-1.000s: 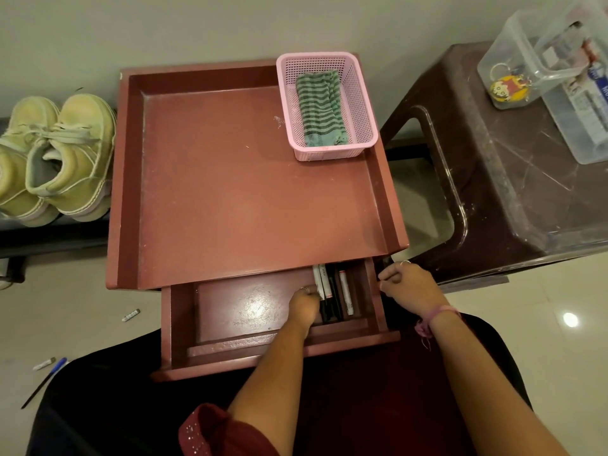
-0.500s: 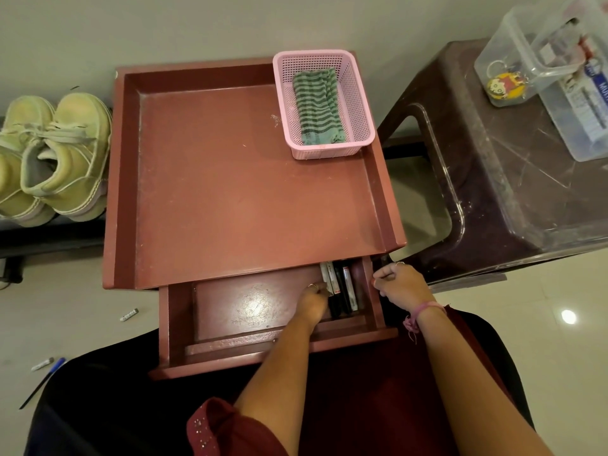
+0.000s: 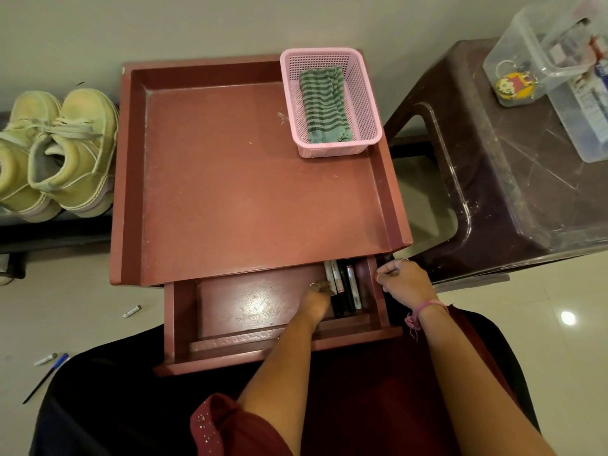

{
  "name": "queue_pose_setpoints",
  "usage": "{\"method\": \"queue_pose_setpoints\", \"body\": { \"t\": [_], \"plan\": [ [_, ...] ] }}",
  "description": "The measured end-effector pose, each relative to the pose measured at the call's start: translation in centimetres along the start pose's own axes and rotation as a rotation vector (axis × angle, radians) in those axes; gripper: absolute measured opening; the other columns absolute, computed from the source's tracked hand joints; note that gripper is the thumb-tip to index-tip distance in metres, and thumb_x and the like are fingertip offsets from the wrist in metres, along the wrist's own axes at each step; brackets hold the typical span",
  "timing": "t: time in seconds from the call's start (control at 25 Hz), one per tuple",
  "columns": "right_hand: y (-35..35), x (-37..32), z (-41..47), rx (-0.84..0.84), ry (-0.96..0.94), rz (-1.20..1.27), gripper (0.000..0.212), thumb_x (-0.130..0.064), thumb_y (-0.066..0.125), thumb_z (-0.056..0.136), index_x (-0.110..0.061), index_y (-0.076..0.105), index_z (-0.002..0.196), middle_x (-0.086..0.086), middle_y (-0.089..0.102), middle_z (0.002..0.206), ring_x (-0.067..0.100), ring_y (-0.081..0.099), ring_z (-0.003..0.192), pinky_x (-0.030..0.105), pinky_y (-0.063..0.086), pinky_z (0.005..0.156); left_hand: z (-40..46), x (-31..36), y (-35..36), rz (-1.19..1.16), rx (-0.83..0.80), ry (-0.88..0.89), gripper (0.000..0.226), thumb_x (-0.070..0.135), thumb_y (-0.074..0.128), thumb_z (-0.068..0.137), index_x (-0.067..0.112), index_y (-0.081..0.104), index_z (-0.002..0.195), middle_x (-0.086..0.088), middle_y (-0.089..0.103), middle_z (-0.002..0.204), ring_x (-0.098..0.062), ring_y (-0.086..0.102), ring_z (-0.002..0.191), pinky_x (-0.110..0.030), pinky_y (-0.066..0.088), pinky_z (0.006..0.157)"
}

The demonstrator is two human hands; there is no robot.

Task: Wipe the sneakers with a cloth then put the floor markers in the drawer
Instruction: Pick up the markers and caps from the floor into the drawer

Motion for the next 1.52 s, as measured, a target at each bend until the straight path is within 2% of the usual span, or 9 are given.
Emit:
{"method": "queue_pose_setpoints", "body": {
  "t": [0.36,0.44,0.56,0.68,0.88,1.08,1.2,1.4,1.52],
  "plan": [
    [0.4,-1.4,-0.5,0.023,-0.051,-0.058,0.015,-0.015,0.061,0.085,-0.024,0.062,0.073,0.001,0.068,0.079,0.017,0.066,0.084,0.027,0.049,0.079,-1.8,0.7,-1.9,-0.007,0.003,-0.002,0.032,0.009,0.043,0.096,0.009,0.057,0.125,-0.016,0.059,0.127,-0.027,0.057,0.112,-0.034,0.046,0.094],
    [1.0,-2.6,-1.2,0.016,-0.095,-0.086,0.021,-0.013,0.062,0.085,-0.025,0.061,0.068,-0.001,0.067,0.076,0.017,0.066,0.081,0.029,0.05,0.082,-2.8,1.0,-3.2,-0.004,0.009,0.011,0.027,0.008,0.044,0.095,0.01,0.06,0.117,-0.018,0.06,0.127,-0.024,0.056,0.105,-0.033,0.047,0.092],
    [2.6,-4.7,-2.5,-0.022,-0.158,-0.122,0.022,-0.01,0.061,0.083,-0.017,0.065,0.063,0.004,0.068,0.068,0.021,0.067,0.074,0.026,0.051,0.072,-4.4,1.3,-5.8,0.033,0.018,0.042,0.025,0.009,0.044,0.095,0.009,0.061,0.114,-0.018,0.062,0.123,-0.027,0.057,0.107,-0.023,0.04,0.083],
    [5.0,-7.2,-4.3,-0.078,-0.219,-0.138,0.019,-0.005,0.055,0.08,0.001,0.062,0.064,0.009,0.06,0.059,0.024,0.058,0.06,0.027,0.052,0.058,-6.2,0.8,-9.0,0.056,0.029,0.068,0.028,0.015,0.049,0.093,0.008,0.063,0.116,-0.015,0.062,0.123,-0.029,0.056,0.117,-0.027,0.044,0.092],
    [10.0,-12.4,-7.2,-0.139,-0.269,-0.091,0.019,-0.008,0.061,0.081,-0.019,0.064,0.065,0.0,0.062,0.059,0.021,0.065,0.071,0.027,0.046,0.062,-9.9,-0.6,-15.7,0.041,0.075,0.122,0.025,0.018,0.055,0.09,0.012,0.065,0.111,-0.008,0.064,0.118,-0.024,0.058,0.114,-0.026,0.044,0.088],
    [15.9,-19.3,-10.4,-0.212,-0.371,-0.138,0.018,-0.006,0.06,0.084,-0.016,0.062,0.07,0.005,0.063,0.063,0.018,0.062,0.066,0.022,0.043,0.057,-14.3,-0.4,-25.1,-0.025,0.234,0.22,0.018,0.019,0.053,0.088,0.018,0.059,0.071,-0.005,0.062,0.077,-0.021,0.06,0.087,-0.031,0.046,0.077],
    [19.6,-23.8,-13.0,-0.253,-0.44,-0.155,0.019,-0.004,0.06,0.083,-0.017,0.061,0.07,0.006,0.065,0.069,0.013,0.059,0.06,0.021,0.045,0.054,-17.3,-0.9,-31.2,-0.083,0.329,0.284,0.014,0.015,0.051,0.086,0.019,0.056,0.074,-0.007,0.053,0.071,-0.02,0.054,0.07,-0.029,0.042,0.069],
    [26.9,-29.7,-16.9,-0.418,-0.492,-0.137,0.013,-0.008,0.062,0.086,-0.016,0.063,0.076,0.003,0.064,0.072,0.009,0.059,0.06,0.017,0.048,0.053,-20.7,-5.7,-40.7,-0.244,0.548,0.313,0.015,0.012,0.05,0.091,0.022,0.06,0.097,-0.004,0.055,0.088,-0.023,0.057,0.086,-0.029,0.045,0.077],
    [32.3,-32.1,-18.2,-0.52,-0.487,-0.108,0.009,-0.008,0.065,0.085,-0.014,0.065,0.077,0.005,0.064,0.07,0.01,0.059,0.056,0.025,0.054,0.059,-20.6,-12.1,-45.5,-0.361,0.688,0.223,0.021,0.011,0.049,0.09,0.024,0.06,0.077,-0.003,0.06,0.087,-0.026,0.062,0.091,-0.032,0.047,0.075]
  ]
}}
Point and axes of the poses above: each hand's wrist, its own z-axis towards the middle knuckle, its own y-axis out of the palm, x = y × z, the point moved 5 cm from there along z, towards the middle knuckle
